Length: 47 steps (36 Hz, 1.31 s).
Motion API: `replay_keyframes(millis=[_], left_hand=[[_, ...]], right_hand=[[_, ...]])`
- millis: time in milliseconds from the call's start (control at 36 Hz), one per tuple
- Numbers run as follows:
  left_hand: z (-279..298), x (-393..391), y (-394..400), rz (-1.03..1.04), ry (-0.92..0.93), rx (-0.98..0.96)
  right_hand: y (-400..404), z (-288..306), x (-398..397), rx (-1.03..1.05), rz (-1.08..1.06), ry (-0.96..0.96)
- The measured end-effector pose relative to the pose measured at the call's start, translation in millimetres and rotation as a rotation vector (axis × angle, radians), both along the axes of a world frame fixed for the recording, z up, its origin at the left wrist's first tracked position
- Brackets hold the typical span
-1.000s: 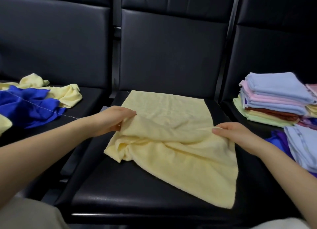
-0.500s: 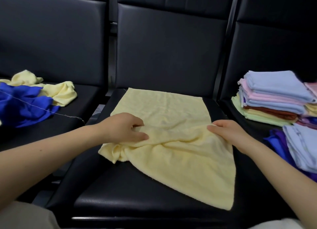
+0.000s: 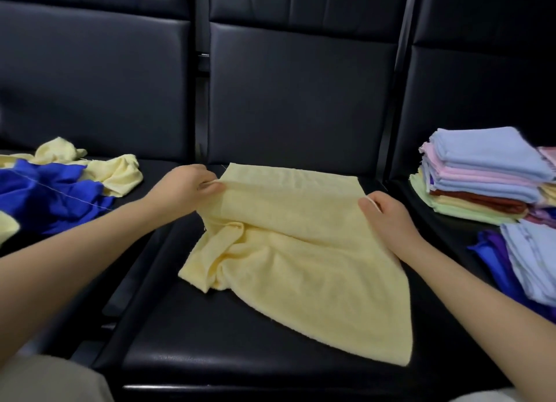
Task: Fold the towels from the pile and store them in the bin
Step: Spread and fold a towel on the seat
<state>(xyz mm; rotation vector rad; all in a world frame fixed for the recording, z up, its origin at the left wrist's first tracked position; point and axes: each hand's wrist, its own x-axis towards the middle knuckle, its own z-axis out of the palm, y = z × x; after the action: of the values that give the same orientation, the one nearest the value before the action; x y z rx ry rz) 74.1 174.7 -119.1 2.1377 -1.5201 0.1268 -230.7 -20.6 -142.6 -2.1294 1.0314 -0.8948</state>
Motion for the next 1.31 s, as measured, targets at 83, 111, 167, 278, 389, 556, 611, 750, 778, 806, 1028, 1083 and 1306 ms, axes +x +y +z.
replay_keyframes(millis=[83, 111, 167, 278, 389, 556, 611, 750, 778, 806, 1028, 1083, 1306], left_hand=[[-16, 0, -12, 0.082, 0.119, -0.024], [-24, -1, -15, 0.107, 0.158, 0.012], [-37, -6, -16, 0.135, 0.156, 0.086], [-40, -19, -11, 0.114, 0.015, 0.027], [-34, -26, 1, 0.084, 0.141, 0.062], [-29, -33, 33, -0.001, 0.148, 0.383], [-27, -36, 38, -0.040, 0.136, 0.492], [-7, -41, 44, -0.039, 0.303, 0.276], [-1, -38, 44, -0.025, 0.337, 0.189], [4, -36, 43, -0.013, 0.371, 0.104], [21, -24, 0, 0.117, 0.369, -0.154], [10, -17, -15, 0.169, 0.326, -0.131], [-34, -3, -44, 0.154, 0.124, 0.059]], right_hand=[[-4, -4, 8, -0.024, 0.051, 0.101], [-3, -8, 9, -0.030, 0.079, 0.156], [2, -18, 9, -0.055, 0.149, 0.311], [15, -17, 5, -0.101, 0.171, 0.373], [25, -9, -5, -0.085, 0.171, 0.334], [41, -8, -31, 0.067, 0.218, 0.366], [45, -7, -39, 0.082, 0.261, 0.461], [49, 5, -48, 0.081, 0.236, 0.313], [47, 9, -49, 0.088, 0.183, 0.208], [45, 13, -50, 0.118, 0.128, 0.092], [30, 29, -35, 0.549, -0.010, -0.457], [31, 25, -26, 0.565, -0.050, -0.450], [4, 5, -7, 0.272, -0.187, -0.225]])
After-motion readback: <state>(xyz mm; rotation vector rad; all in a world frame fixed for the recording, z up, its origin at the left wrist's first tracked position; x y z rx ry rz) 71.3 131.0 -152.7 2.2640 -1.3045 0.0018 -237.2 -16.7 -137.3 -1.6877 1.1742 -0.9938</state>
